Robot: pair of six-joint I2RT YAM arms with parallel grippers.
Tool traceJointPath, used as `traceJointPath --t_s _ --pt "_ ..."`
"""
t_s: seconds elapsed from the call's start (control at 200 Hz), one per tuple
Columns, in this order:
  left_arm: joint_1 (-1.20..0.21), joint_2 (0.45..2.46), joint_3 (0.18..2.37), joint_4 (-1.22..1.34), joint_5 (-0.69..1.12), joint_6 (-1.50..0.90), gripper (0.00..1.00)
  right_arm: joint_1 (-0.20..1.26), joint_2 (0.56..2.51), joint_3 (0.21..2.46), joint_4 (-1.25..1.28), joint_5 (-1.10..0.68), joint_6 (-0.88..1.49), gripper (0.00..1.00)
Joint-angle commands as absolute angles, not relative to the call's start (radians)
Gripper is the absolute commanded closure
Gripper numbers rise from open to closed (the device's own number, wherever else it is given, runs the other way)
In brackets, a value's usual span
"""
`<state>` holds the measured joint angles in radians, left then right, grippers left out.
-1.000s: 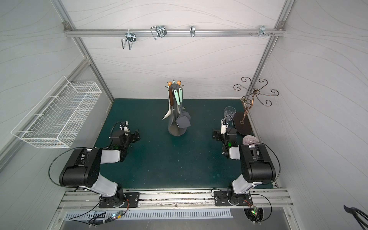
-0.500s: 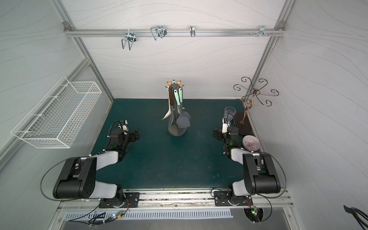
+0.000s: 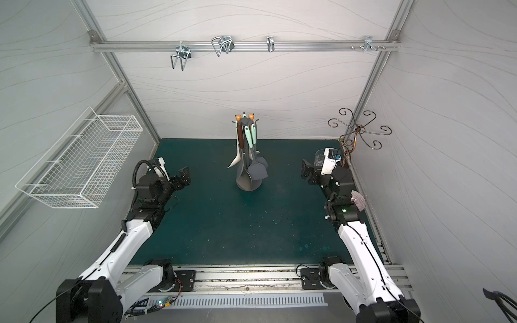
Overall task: Take the spatula off the kitchen utensil rack
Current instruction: Take off the spatula from the rack.
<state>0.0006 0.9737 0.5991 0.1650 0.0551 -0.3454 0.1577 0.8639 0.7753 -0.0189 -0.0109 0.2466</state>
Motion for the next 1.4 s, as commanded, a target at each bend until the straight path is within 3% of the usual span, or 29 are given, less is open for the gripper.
traceJointPath --t_s 0.0,0.23,0.345,0.465,0.725,0.855,1.065,1.396 --pt "-0.013 0.926 0.668 0.089 0.166 -0.527 0.0 0.152 0.836 0.804 -0.286 -0.067 0.341 0.01" --pt "-0.024 0.88 0.712 -0.065 0.409 -0.606 0.0 0.007 0.781 0.724 -0.243 -0.274 0.481 0.01" --pt "-0.025 0.841 0.648 0.03 0.497 -0.638 0.0 -0.03 0.785 0.687 -0.154 -0.413 0.511 0.01" --pt "-0.014 0.811 0.478 0.248 0.426 -0.824 0.0 -0.005 0.8 0.662 -0.072 -0.477 0.498 0.01" --pt "-0.062 1.052 0.381 0.545 0.477 -0.86 0.0 0.241 0.899 0.684 -0.025 -0.375 0.357 0.02" --pt "-0.149 1.108 0.423 0.511 0.461 -0.795 0.0 0.345 0.945 0.688 0.033 -0.324 0.295 0.12" --pt "-0.377 1.038 0.472 0.349 0.282 -0.563 0.0 0.476 1.032 0.674 0.211 -0.242 0.21 0.29" --pt "-0.498 0.948 0.454 0.32 0.157 -0.463 0.0 0.605 1.2 0.747 0.395 -0.091 0.097 0.35"
